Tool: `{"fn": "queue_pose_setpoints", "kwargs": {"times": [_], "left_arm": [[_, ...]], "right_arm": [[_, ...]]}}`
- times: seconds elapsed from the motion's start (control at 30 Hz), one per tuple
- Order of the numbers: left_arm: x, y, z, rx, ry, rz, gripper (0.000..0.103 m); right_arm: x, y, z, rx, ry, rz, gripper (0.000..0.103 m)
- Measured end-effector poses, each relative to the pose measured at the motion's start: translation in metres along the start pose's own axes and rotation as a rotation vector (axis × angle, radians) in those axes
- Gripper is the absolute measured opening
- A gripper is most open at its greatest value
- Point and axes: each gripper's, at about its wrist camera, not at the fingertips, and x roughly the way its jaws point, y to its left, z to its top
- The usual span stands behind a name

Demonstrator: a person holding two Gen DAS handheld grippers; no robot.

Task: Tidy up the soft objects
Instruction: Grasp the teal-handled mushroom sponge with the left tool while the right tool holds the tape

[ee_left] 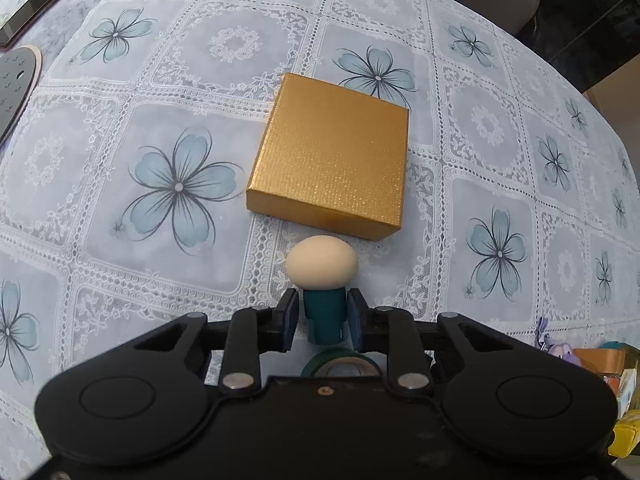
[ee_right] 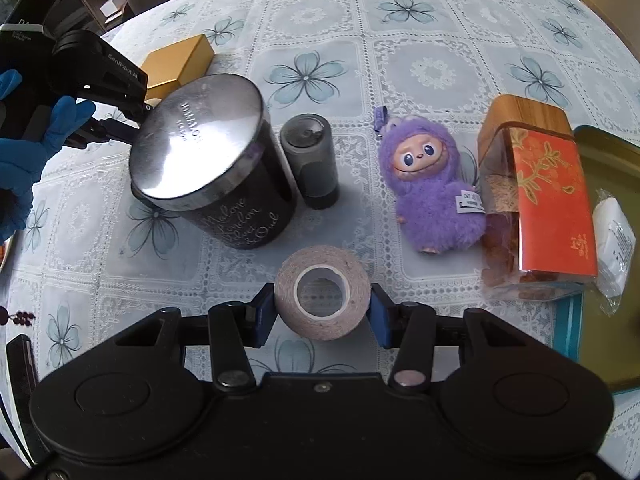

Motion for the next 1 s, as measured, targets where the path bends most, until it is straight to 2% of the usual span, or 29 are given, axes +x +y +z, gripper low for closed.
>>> {"fn": "queue_pose_setpoints", "kwargs": {"times": [0.3,0.4,0.47,0.67,0.8,1.0], "left_arm": [[-0.037,0.019,-0.026,0.019,-0.071,0.016,0.022],[-0.041,0.020,-0.026,0.026,-0.094,0.041,0.022],[-0.038,0.017,-0.022,0.032,-0.097,0.054,0.022],[-0.015,0.001,-0.003,0.053,-0.084,0.070,0.036],[-0.003,-0.007,0.005,0.062,-0.078,0.069,0.040],[0.011,-0.009,0.015,0.042,-0.071,0.079,0.048]], "right_arm": [[-0.005,0.007,-0.004,-0.034,0.001,0.011,0.048],[-0.005,0.009,-0.005,-0.039,0.005,0.016,0.048],[-0.006,0.011,-0.005,-0.041,0.002,0.012,0.048],[-0.009,0.009,-0.005,-0.019,-0.005,0.006,0.048],[-0.009,0.008,-0.004,-0.016,-0.005,-0.003,0.048],[-0.007,0.009,-0.004,-0.014,-0.003,-0.007,0.048]]}}
